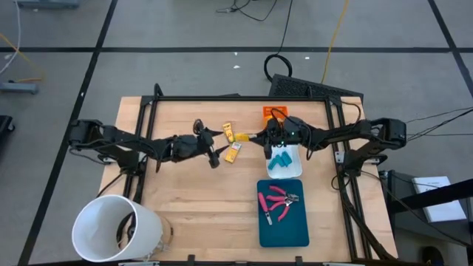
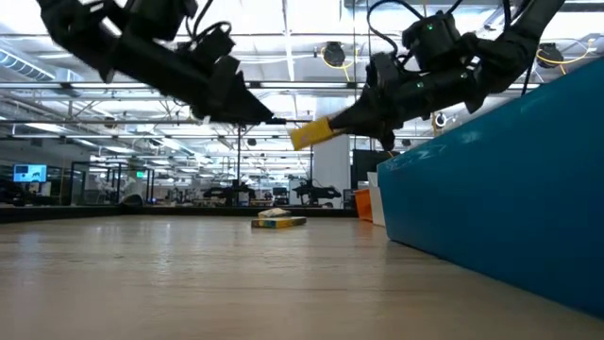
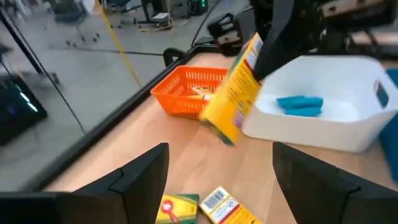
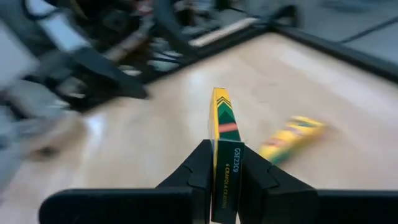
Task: Pick & Place School Supplies
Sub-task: Put the yellow crayon box into the orange bin
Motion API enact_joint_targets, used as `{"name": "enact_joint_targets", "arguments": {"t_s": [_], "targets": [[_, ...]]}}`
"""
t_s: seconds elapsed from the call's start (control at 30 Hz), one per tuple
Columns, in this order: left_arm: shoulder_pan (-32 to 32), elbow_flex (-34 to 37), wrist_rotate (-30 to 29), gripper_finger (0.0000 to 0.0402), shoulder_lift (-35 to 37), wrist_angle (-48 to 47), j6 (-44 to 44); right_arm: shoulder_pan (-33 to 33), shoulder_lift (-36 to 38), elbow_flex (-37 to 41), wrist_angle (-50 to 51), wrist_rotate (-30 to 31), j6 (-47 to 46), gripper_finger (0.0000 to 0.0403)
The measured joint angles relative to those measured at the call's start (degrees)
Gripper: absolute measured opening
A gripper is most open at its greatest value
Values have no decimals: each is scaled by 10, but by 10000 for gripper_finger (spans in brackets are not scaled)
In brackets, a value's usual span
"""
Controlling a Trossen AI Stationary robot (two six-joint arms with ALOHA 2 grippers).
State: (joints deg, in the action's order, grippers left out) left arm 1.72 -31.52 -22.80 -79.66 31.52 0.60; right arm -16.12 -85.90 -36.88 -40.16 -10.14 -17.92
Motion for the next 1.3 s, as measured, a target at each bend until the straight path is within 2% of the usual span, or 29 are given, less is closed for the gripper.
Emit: {"name": "enact_joint_targets", "arguments": {"t_s": [0.1,0.2,0.37,0.47,0.57,0.87,1.3], "targets": [[26,32,24,283,0,42,-53,-12,27,0,68,65,39,26],[42,51,33,283,-1,41,-97,-16,63,0,135,161,83,25],[48,64,52,283,-1,41,-124,-14,114,0,244,344,138,28],[44,64,52,283,-1,41,-128,-19,123,0,279,413,146,26],[40,64,52,283,-1,42,-131,-29,117,0,290,432,146,26],[38,64,52,283,-1,47,-131,-61,71,0,306,431,130,28],[38,64,49,283,-1,48,-130,-64,66,0,305,432,102,66]]}}
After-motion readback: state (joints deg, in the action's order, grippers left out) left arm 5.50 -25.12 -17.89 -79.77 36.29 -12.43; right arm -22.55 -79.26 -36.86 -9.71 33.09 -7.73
